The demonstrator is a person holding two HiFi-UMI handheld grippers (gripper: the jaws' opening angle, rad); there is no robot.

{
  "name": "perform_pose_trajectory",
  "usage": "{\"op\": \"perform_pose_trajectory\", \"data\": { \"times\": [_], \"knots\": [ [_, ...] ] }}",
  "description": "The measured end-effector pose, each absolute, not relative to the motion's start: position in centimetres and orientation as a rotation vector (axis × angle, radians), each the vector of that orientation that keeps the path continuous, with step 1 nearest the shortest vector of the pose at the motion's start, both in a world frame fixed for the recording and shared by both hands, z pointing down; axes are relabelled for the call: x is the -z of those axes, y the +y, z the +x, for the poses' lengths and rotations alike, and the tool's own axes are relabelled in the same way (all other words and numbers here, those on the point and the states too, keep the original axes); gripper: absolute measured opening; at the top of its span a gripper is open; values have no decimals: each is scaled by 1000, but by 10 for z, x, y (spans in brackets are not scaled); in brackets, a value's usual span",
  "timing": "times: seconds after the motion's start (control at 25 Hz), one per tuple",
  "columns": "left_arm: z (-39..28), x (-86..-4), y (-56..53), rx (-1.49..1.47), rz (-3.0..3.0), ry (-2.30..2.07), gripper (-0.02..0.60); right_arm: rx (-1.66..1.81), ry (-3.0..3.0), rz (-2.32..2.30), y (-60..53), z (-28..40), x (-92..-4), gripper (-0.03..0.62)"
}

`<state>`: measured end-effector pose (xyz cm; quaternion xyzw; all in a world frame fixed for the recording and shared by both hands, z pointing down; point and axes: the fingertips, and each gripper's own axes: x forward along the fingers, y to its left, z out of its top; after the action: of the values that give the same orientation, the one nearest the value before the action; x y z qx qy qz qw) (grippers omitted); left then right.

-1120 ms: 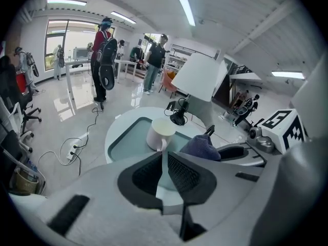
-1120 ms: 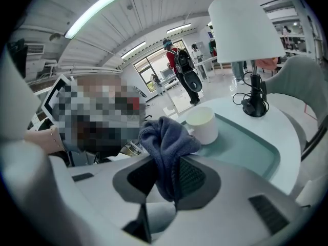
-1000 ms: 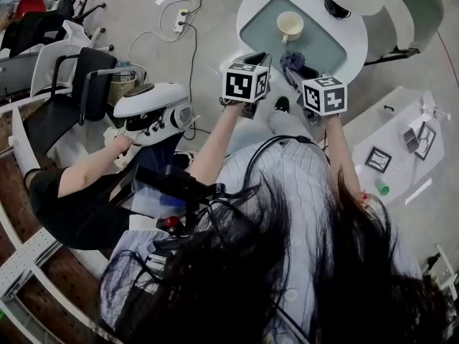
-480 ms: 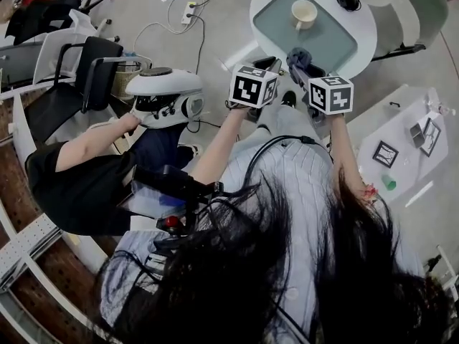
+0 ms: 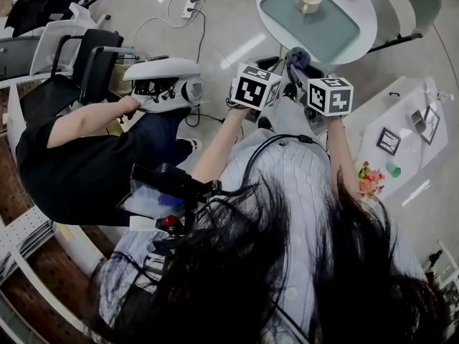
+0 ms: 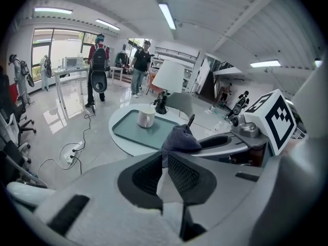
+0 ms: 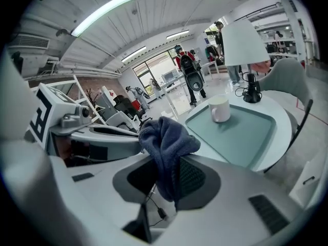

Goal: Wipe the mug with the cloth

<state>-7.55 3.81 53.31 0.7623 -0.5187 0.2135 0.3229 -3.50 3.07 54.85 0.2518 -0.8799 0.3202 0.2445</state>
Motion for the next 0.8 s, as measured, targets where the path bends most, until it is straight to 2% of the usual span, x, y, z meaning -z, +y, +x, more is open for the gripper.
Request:
{"op": "perform_pose_trajectory", "data": {
  "times": [0.8],
  "knots": [
    [-45,-525,118,-524,2046,-1378,49,-796,-2439,676,118,-5,-534,98]
  ]
}}
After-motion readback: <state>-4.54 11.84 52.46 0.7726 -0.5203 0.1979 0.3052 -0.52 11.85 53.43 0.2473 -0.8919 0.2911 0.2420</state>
